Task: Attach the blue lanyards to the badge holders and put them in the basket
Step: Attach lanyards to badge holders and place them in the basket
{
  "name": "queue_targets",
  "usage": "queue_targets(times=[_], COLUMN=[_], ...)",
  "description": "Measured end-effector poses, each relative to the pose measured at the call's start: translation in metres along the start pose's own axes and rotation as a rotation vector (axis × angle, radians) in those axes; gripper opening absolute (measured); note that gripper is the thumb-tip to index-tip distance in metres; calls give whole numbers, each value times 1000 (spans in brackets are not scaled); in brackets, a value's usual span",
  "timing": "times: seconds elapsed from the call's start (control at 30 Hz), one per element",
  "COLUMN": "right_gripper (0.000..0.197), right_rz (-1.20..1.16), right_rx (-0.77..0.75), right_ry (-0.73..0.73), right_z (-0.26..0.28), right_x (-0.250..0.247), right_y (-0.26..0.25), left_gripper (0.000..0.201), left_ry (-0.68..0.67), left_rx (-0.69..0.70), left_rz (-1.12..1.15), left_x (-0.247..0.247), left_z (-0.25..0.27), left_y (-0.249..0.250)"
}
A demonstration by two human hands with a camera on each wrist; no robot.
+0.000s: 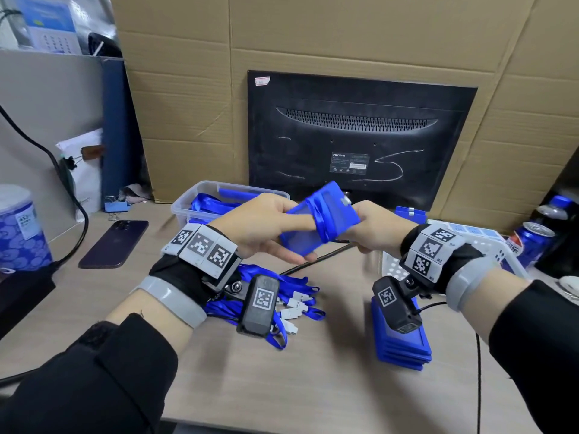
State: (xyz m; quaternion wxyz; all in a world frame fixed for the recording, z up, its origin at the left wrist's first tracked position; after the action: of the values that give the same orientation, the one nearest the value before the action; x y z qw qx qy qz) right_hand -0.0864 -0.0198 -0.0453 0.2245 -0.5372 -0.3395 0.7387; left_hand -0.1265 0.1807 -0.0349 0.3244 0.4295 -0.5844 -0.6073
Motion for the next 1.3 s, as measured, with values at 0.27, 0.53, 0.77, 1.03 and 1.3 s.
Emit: queue_targets(times=[0.27,0.53,0.77,1.03,1.3], right_gripper=[32,7,18,11,19], right_rz=[1,41,137,136,104], right_rx=[-74,-309,-428,-394,-313], right_ry=[-40,203,373,401,331], right_z=[7,8,7,4,9], right_x=[-3,-19,-12,-15,-11], right_y=[-13,-29,-35,-34,-31], left_gripper=[27,25,44,45,45], left_ry=[419,266,202,194,120], left_rx=[-89,-156,-112,-80,-50], left_rz=[-50,-197,-257,-260,-304], left_x=[-22,-20,-16,-13,-4], left_z=[-10,-6,-7,-6,-4], left_y=[-17,-17,-15,-15,-5])
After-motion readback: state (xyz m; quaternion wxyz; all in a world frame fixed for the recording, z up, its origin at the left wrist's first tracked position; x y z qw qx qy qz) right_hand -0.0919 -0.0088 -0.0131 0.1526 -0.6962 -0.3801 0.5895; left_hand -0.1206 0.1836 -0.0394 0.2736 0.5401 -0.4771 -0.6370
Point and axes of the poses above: each hand's wrist, its own z-axis away from the middle knuckle, its own x-axis out of the palm, y = z × x, the point moved 3 cm from there along -z, towards the middle knuckle, and after that the axes turned 12 degrees about x, right-handed, at the moved point
